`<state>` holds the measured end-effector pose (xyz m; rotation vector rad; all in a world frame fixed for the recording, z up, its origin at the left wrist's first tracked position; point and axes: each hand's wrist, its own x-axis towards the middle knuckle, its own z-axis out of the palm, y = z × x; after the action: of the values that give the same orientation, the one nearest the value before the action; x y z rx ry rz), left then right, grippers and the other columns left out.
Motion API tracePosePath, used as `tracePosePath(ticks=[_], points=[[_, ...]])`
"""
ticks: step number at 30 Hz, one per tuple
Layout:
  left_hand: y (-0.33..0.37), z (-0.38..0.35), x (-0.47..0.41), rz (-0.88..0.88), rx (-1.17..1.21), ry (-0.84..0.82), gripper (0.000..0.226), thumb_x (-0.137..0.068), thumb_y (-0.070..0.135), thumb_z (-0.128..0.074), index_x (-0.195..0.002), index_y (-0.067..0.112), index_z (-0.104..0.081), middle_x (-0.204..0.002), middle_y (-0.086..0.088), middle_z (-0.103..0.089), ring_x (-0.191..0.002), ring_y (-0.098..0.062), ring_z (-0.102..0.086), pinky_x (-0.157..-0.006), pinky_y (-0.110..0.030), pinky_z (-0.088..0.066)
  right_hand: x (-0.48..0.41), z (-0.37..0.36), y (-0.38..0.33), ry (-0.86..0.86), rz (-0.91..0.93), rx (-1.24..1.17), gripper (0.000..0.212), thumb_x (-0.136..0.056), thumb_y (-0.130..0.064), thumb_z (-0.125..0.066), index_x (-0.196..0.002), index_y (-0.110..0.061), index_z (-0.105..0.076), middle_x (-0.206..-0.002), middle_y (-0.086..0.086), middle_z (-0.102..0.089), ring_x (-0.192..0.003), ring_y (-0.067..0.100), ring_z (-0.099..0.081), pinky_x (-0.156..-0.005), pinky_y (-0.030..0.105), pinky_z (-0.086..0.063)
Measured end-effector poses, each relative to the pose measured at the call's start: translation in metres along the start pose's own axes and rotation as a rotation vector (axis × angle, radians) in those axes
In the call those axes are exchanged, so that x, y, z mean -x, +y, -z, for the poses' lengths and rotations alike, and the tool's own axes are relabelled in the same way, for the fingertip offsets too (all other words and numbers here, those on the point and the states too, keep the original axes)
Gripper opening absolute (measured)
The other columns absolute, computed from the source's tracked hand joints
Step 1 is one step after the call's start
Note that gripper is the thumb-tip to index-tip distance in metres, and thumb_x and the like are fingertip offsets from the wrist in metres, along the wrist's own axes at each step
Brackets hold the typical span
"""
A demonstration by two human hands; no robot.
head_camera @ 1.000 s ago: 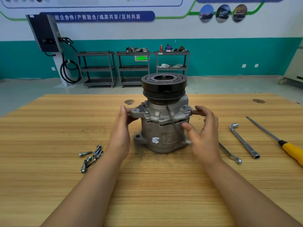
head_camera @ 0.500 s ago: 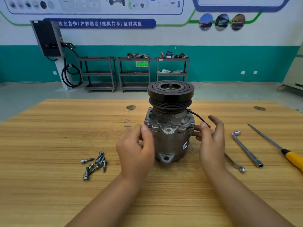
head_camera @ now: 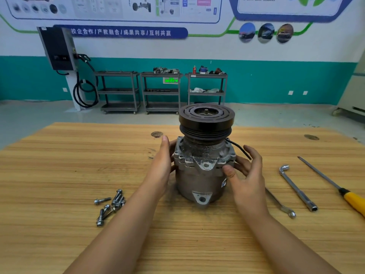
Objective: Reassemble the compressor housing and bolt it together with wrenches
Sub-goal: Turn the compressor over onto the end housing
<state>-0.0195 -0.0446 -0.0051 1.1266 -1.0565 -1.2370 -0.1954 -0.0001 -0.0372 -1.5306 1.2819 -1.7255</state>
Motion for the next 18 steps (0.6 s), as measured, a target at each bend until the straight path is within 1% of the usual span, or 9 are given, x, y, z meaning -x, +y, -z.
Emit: tracePosePath(ticks=[3, 5, 7, 9, 11, 12, 15, 17, 18], points=[[0.006, 0.000, 0.011, -0.109, -0.238, 0.138, 0.059, -0.098, 0.055, -0.018, -0.112, 0.023, -0.065, -0.113, -0.001, -0.067, -0.110, -0.018, -0.059, -0.100, -0.043, -0.044, -0.003, 0.003, 0.003, 0.003, -0.023, -0.024, 0.064, -0.073, -0.053, -0.055, -0.131, -0.033, -0.036, -0.112, -0.011, -0.062, -0.104, -0.008, -0.057, -0.077, 0.004, -0.043], [0.009, 0.004, 0.025, -0.271, -0.503, 0.240, 0.055, -0.099, 0.048, -0.023, -0.099, 0.016, -0.067, -0.098, -0.003, -0.070, -0.096, -0.020, -0.064, -0.085, -0.039, -0.050, -0.011, 0.005, 0.006, 0.020, -0.076, -0.042, 0.042, -0.083, -0.045, -0.053, -0.122, -0.034, -0.043, -0.106, -0.013, -0.066, -0.097, -0.012, -0.058, -0.072, 0.000, -0.042], [0.012, 0.009, 0.044, -0.401, -0.746, 0.253, 0.048, -0.097, 0.042, -0.026, -0.082, 0.014, -0.063, -0.078, -0.004, -0.067, -0.077, -0.020, -0.064, -0.068, -0.039, -0.049, -0.021, 0.005, 0.009, 0.030, -0.162, -0.105, 0.018, -0.093, -0.030, -0.052, -0.110, -0.031, -0.056, -0.095, -0.012, -0.071, -0.091, -0.005, -0.064, -0.073, 0.008, -0.047], [0.015, 0.009, 0.066, -0.477, -0.937, 0.229, 0.038, -0.094, 0.038, -0.029, -0.069, 0.022, -0.051, -0.062, 0.002, -0.059, -0.061, -0.018, -0.056, -0.052, -0.033, -0.038, -0.028, 0.004, 0.012, 0.026, -0.291, -0.203, 0.020, -0.096, -0.018, -0.049, -0.094, -0.025, -0.067, -0.086, -0.009, -0.074, -0.082, 0.004, -0.068, -0.066, 0.018, -0.052], [0.014, 0.003, 0.086, -0.558, -1.091, 0.193, 0.034, -0.091, 0.040, -0.029, -0.067, 0.023, -0.047, -0.055, 0.005, -0.054, -0.053, -0.018, -0.052, -0.047, -0.030, -0.029, -0.029, 0.004, 0.012, 0.018, -0.346, -0.204, 0.030, -0.097, -0.015, -0.043, -0.080, -0.021, -0.066, -0.068, -0.012, -0.071, -0.062, 0.001, -0.066, -0.049, 0.017, -0.047], [0.012, -0.001, 0.094, -0.597, -1.140, 0.184, 0.035, -0.091, 0.042, -0.027, -0.069, 0.025, -0.049, -0.054, 0.005, -0.056, -0.052, -0.019, -0.054, -0.047, -0.031, -0.029, -0.030, 0.005, 0.012, 0.013, -0.349, -0.166, 0.033, -0.097, -0.016, -0.040, -0.073, -0.020, -0.063, -0.060, -0.014, -0.068, -0.056, 0.002, -0.062, -0.047, 0.019, -0.044], [0.013, -0.005, 0.099, -0.712, -1.096, 0.216, 0.040, -0.090, 0.044, -0.032, -0.064, 0.022, -0.053, -0.053, 0.003, -0.058, -0.051, -0.018, -0.056, -0.047, -0.032, -0.037, -0.031, 0.011, 0.009, -0.024, -0.347, -0.105, 0.040, -0.095, -0.021, -0.035, -0.063, -0.021, -0.058, -0.051, -0.013, -0.061, -0.058, 0.008, -0.051, -0.053, 0.026, -0.034], [0.019, -0.003, 0.087, -0.732, -0.881, 0.262, 0.039, -0.091, 0.046, -0.038, -0.070, 0.022, -0.060, -0.062, 0.008, -0.060, -0.059, -0.010, -0.056, -0.053, -0.034, -0.046, -0.029, 0.012, 0.008, -0.040, -0.340, -0.139, 0.047, -0.095, -0.022, -0.032, -0.058, -0.023, -0.062, -0.053, -0.013, -0.061, -0.063, 0.011, -0.050, -0.057, 0.028, -0.033], [0.022, -0.002, 0.077, -0.720, -0.726, 0.281, 0.030, -0.089, 0.046, -0.043, -0.078, 0.025, -0.062, -0.072, 0.010, -0.062, -0.069, -0.007, -0.057, -0.060, -0.032, -0.049, -0.027, 0.012, 0.007, -0.033, -0.324, -0.187, 0.050, -0.095, -0.022, -0.031, -0.058, -0.025, -0.065, -0.057, -0.013, -0.063, -0.067, 0.012, -0.052, -0.059, 0.029, -0.035]])
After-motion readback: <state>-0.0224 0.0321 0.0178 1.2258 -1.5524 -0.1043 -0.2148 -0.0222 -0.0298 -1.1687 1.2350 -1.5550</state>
